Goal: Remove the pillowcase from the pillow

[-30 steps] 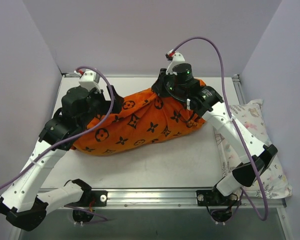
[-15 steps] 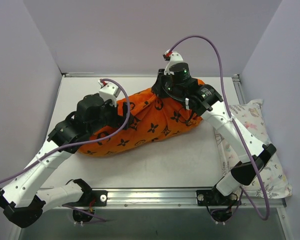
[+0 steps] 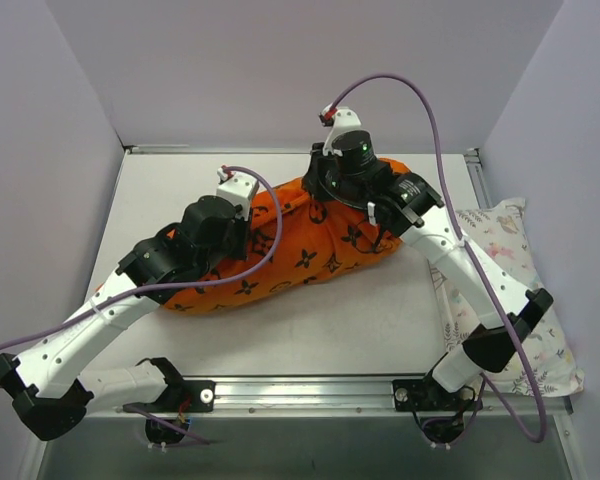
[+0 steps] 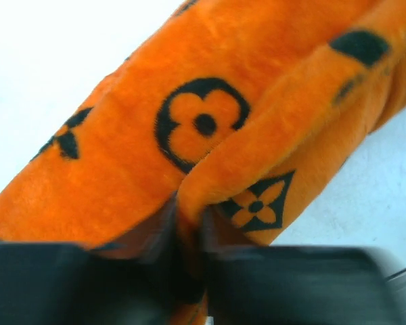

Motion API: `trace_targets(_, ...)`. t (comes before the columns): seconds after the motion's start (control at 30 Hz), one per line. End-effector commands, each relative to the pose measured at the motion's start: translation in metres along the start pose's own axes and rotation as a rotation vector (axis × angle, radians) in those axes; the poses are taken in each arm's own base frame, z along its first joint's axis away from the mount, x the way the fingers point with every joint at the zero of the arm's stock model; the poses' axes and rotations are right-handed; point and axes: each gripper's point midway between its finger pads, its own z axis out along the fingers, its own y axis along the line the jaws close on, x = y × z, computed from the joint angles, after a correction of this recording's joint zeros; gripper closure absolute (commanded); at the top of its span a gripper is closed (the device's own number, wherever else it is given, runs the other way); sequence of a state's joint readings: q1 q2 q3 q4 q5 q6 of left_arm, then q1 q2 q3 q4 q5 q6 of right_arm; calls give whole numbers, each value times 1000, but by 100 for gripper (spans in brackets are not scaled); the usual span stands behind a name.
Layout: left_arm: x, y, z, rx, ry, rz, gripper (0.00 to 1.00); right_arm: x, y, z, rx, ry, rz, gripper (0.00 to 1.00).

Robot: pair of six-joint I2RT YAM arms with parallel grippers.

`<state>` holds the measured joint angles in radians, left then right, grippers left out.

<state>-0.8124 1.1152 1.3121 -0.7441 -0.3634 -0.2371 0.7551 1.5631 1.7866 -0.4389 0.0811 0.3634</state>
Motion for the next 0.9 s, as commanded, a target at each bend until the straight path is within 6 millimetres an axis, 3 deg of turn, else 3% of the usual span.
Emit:
trace_targets(0.0, -17, 20, -17, -112, -73, -29, 89, -52, 29, -54, -87, -194, -16, 100)
trace_targets(0.03, -23, 23, -25, -120, -99, -57, 100, -49, 39, -61, -112, -195, -30, 100)
trace_targets(0.1, -34, 31, -38, -153, -146, -88, 100, -51, 45, -79, -130, -218, -51, 100)
trace_targets(0.13, -47, 35, -50, -154, -192, -119, 100, -49, 57, -86, -159, -221, -64, 100)
trace_targets(0.2, -67, 48, -65, -209, -251, -154, 100, -56, 61, -100, -171, -250, -71, 100)
trace_targets(0.23, -88, 51, -75, -224, -292, -165, 100, -59, 60, -102, -169, -259, -71, 100)
trace_targets(0.3, -106, 63, -78, -302, -316, -169, 100, -62, 55, -95, -129, -251, -81, 100)
trace_targets(0.33, -113, 72, -60, -353, -286, -165, 100, -74, 56, -98, -138, -264, -70, 100)
trace_targets(0.37, -132, 78, -60, -346, -309, -203, 100, -76, 42, -74, -99, -231, -53, 100)
trace_targets(0.4, -137, 67, -43, -244, -275, -217, 100, -74, 37, -63, -98, -199, -33, 100)
trace_targets(0.43, -133, 71, -9, -251, -217, -243, 100, -73, 33, -53, -110, -165, -2, 100)
trace_targets(0.47, -139, 84, 5, -246, -205, -270, 100, -64, 16, -23, -56, -118, 10, 100)
trace_targets(0.5, -139, 90, 23, -250, -178, -277, 100, -60, 4, -7, -30, -93, 24, 100)
trace_targets(0.53, -122, 93, 67, -256, -80, -272, 100, -51, -7, 11, -8, -53, 39, 100)
trace_targets(0.57, -115, 99, 90, -227, -34, -304, 100, -24, -10, 46, -30, 49, 94, 100)
trace_targets(0.6, -113, 102, 105, -225, -3, -314, 100, -15, -37, 66, 7, 91, 145, 100)
trace_targets(0.63, -89, 104, 144, -239, 88, -314, 100, 0, -46, 84, 10, 140, 180, 100)
trace_targets(0.67, -79, 103, 161, -240, 122, -320, 100, 35, -59, 117, 30, 238, 220, 100)
trace_targets(0.73, -45, 99, 199, -235, 213, -338, 100, 73, -74, 144, 45, 335, 230, 100)
trace_targets(0.77, -35, 95, 209, -219, 240, -345, 100, 106, -85, 165, 76, 408, 226, 100)
trace_targets(0.8, -27, 93, 218, -218, 257, -351, 100, 123, -87, 172, 74, 453, 235, 96)
trace_targets(0.83, -11, 92, 228, -220, 292, -355, 95, 143, -94, 182, 82, 497, 240, 90)
trace_targets(0.87, -6, 91, 231, -220, 298, -356, 88, 150, -96, 183, 88, 513, 238, 81)
